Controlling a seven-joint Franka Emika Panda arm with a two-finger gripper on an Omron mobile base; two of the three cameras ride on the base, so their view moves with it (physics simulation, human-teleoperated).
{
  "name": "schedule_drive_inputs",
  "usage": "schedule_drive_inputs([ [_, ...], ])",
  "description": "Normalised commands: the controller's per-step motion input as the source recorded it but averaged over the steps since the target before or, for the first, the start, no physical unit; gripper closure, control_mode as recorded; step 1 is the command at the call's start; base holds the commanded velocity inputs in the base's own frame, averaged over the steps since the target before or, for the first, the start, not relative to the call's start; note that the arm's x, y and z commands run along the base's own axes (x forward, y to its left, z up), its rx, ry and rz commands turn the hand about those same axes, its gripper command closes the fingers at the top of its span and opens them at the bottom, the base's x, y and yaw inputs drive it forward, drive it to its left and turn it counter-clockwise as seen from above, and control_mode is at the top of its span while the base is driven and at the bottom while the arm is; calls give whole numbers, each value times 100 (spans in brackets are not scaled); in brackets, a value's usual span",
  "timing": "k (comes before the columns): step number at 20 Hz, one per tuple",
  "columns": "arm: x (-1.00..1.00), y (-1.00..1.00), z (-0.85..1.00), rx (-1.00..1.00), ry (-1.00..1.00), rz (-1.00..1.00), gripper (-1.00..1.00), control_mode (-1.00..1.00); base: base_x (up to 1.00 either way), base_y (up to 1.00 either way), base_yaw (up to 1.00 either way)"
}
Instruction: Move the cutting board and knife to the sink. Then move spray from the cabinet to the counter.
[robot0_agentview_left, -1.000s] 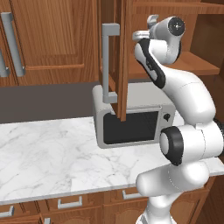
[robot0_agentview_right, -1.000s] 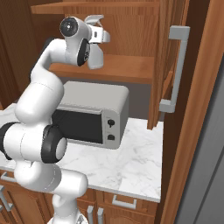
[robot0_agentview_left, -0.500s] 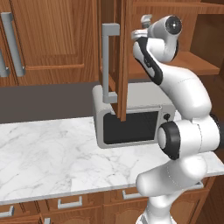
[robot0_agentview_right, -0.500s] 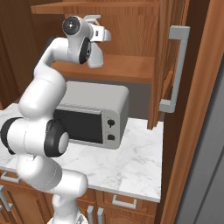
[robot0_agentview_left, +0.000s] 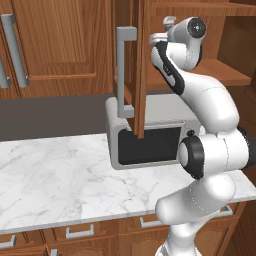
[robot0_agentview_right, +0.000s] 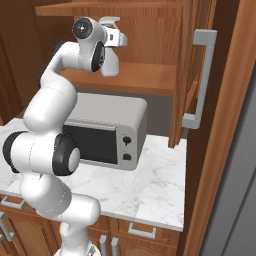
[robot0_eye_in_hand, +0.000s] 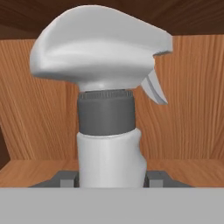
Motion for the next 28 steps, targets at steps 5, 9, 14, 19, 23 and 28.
schedule_drive_inputs([
  [5,0,0,0,0,0,0,100,-100,0,0,0],
  [9,-21,0,-2,0,0,0,100,-100,0,0,0],
  [14,-46,0,-12,0,0,0,100,-100,0,0,0],
  [19,-82,-1,-10,0,0,0,100,-100,0,0,0],
  [23,-93,-1,0,0,0,0,100,-100,0,0,0],
  [28,-85,-1,0,0,0,0,100,-100,0,0,0],
])
